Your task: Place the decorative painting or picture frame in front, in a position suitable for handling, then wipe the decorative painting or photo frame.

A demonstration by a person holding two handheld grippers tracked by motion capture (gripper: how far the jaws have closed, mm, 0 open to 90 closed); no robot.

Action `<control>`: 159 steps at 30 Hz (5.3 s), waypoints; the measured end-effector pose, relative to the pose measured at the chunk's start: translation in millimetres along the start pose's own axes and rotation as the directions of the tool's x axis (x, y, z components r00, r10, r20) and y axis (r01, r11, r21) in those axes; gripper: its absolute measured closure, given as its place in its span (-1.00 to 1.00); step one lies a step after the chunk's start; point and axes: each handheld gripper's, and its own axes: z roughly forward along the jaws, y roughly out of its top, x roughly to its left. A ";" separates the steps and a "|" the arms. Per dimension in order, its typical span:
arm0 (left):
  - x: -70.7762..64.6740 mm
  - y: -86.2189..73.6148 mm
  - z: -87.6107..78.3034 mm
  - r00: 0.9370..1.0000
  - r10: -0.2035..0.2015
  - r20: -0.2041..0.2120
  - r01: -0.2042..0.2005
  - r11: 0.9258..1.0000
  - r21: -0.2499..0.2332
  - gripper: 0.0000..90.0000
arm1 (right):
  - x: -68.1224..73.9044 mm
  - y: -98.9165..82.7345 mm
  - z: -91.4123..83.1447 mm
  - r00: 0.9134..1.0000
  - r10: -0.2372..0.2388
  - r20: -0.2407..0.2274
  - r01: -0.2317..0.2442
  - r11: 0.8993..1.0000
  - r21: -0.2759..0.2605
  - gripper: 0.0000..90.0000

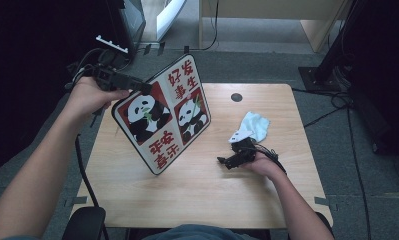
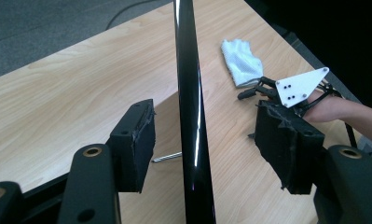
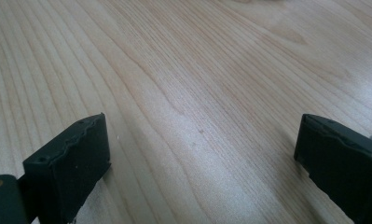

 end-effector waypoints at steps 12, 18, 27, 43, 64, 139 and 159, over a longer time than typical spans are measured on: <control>-0.5 -37.6 -17.9 0.999 0.018 -0.039 -0.021 0.997 -0.069 -0.22 | -5.2 -0.2 -3.8 1.000 -0.009 -0.024 0.009 1.000 -0.002 -0.76; -1.8 -58.6 -21.7 0.997 0.030 -0.064 -0.036 0.995 -0.092 -0.22 | -17.4 2.7 -13.0 1.000 0.022 -0.011 -0.023 0.999 -0.027 -0.71; -9.1 -83.2 -18.7 0.996 0.056 -0.071 -0.064 0.992 -0.112 -0.24 | -31.8 8.8 -26.8 0.998 0.063 0.027 -0.062 0.997 -0.046 -0.66; -18.8 -119.1 -5.8 0.996 0.059 -0.072 -0.068 0.988 -0.139 -0.25 | -58.6 11.0 -56.9 0.978 0.160 0.131 -0.146 0.983 -0.110 -0.38; -20.8 -165.0 25.2 0.998 0.003 -0.060 -0.014 0.984 -0.178 -0.25 | -103.3 -2.4 -31.4 0.913 0.313 0.262 -0.300 0.950 -0.089 -0.33; -14.4 -184.5 64.8 0.999 -0.044 0.017 0.047 0.956 -0.290 0.80 | -74.2 43.1 -87.8 0.961 0.273 0.053 -0.257 0.945 -0.201 0.74; -26.6 -198.1 55.7 0.998 0.008 0.066 0.010 0.963 -0.268 0.80 | -43.1 104.2 -109.2 0.983 0.184 -0.018 -0.183 0.958 -0.219 0.74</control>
